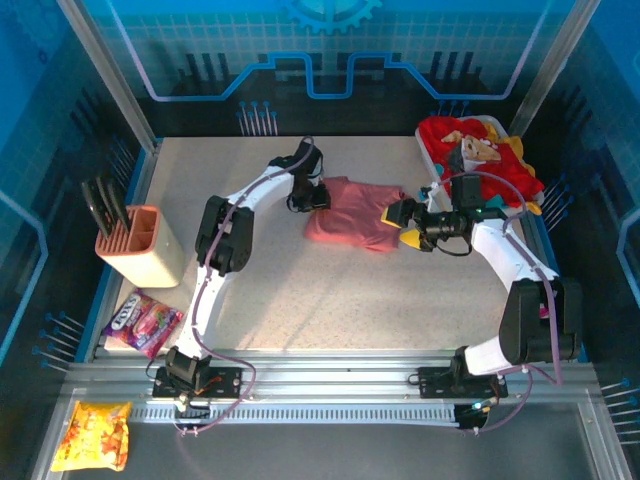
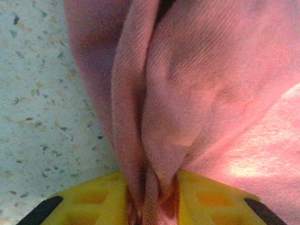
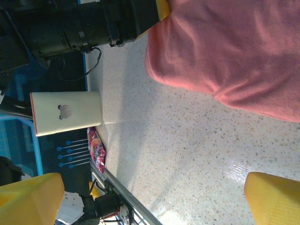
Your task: Fold and stack the t-shirts
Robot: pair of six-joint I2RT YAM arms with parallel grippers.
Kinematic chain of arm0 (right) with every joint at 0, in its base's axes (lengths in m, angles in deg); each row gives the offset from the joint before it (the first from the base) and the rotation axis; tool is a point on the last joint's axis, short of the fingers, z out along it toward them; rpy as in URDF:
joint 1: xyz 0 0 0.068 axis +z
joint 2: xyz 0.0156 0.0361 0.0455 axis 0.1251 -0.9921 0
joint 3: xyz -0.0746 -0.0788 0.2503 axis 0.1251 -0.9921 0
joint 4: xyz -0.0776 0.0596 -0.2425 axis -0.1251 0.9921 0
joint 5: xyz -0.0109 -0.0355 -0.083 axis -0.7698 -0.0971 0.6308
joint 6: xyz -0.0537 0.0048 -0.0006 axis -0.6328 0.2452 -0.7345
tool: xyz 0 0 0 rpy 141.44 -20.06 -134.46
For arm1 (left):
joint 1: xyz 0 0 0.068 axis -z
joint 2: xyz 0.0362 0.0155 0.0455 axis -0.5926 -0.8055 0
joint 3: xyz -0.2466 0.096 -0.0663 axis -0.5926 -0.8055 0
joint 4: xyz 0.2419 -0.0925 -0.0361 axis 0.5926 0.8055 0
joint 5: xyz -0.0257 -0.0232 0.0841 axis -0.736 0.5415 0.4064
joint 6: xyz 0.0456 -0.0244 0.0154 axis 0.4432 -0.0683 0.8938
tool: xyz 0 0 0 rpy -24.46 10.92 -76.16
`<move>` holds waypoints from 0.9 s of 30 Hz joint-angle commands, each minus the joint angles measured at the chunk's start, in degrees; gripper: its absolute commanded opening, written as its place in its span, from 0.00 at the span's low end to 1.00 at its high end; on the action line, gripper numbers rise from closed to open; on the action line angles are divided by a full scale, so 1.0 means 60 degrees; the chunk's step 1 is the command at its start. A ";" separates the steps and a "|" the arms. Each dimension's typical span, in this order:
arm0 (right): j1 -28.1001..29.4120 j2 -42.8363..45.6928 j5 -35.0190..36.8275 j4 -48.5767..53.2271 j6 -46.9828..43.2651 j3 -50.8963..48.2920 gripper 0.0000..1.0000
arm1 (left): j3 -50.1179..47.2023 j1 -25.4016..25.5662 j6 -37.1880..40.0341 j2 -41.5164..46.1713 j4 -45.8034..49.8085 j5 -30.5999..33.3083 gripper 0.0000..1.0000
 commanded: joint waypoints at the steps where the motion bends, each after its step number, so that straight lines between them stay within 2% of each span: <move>1: -0.0178 0.0221 -0.0109 0.0267 -0.0155 -0.0080 1.00 | 0.0264 0.0143 0.0075 -0.0092 0.0442 0.0287 0.23; 9: -0.0238 0.0225 -0.0121 0.0329 -0.0221 -0.0095 1.00 | 0.0183 0.0143 0.0074 0.0202 0.0481 0.0477 0.09; 17: -0.0319 0.0276 -0.0104 0.0308 -0.0238 -0.0160 1.00 | -0.0336 0.0005 0.0372 0.0787 0.0636 0.1063 0.00; 27: -0.0332 0.0276 -0.0145 0.0295 -0.0217 -0.0081 1.00 | -0.1427 -0.0927 0.0995 0.1782 0.0693 0.1446 0.00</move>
